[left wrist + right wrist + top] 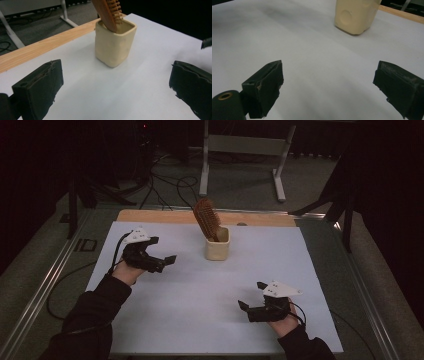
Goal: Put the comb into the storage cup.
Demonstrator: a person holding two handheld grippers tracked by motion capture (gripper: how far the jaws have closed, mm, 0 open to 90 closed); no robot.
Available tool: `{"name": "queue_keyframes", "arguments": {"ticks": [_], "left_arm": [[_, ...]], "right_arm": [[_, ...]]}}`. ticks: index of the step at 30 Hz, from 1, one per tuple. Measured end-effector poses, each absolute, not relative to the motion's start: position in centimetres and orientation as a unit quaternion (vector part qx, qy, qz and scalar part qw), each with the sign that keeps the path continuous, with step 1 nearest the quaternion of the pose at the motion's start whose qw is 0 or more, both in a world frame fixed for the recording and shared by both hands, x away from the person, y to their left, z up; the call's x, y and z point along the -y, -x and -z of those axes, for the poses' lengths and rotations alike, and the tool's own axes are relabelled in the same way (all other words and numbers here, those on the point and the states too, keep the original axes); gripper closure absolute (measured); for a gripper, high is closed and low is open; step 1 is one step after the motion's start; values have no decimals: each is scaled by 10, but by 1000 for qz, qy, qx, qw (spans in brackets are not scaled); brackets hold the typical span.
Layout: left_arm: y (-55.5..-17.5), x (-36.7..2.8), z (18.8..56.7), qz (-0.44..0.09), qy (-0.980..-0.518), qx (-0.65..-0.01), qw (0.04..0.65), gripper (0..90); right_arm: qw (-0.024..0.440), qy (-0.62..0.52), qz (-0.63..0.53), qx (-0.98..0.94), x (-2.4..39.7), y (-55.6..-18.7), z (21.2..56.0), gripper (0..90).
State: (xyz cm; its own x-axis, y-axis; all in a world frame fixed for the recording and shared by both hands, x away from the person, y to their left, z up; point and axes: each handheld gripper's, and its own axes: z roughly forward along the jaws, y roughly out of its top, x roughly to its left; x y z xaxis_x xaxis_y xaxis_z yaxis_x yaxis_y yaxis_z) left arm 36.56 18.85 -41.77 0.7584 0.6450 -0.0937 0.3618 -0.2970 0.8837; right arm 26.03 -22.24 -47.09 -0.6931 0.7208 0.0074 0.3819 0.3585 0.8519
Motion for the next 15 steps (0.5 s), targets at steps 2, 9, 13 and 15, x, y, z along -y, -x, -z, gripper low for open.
{"name": "queue_keyframes", "arguments": {"ticks": [2, 9, 13, 15], "left_arm": [[-360, -191, 421, -142, -792, -315, 504, 0], [-342, -201, 431, -136, -792, -310, 509, 0], [-330, -206, 438, -140, -796, -305, 504, 0], [-325, -209, 442, -141, -799, -304, 500, 0]], "right_arm": [[188, -344, -450, -802, 222, -260, 471, 81], [187, -344, -450, -803, 221, -260, 471, 81], [187, -340, -452, -803, 221, -260, 471, 81], [186, -344, -454, -801, 221, -259, 470, 81]]}}
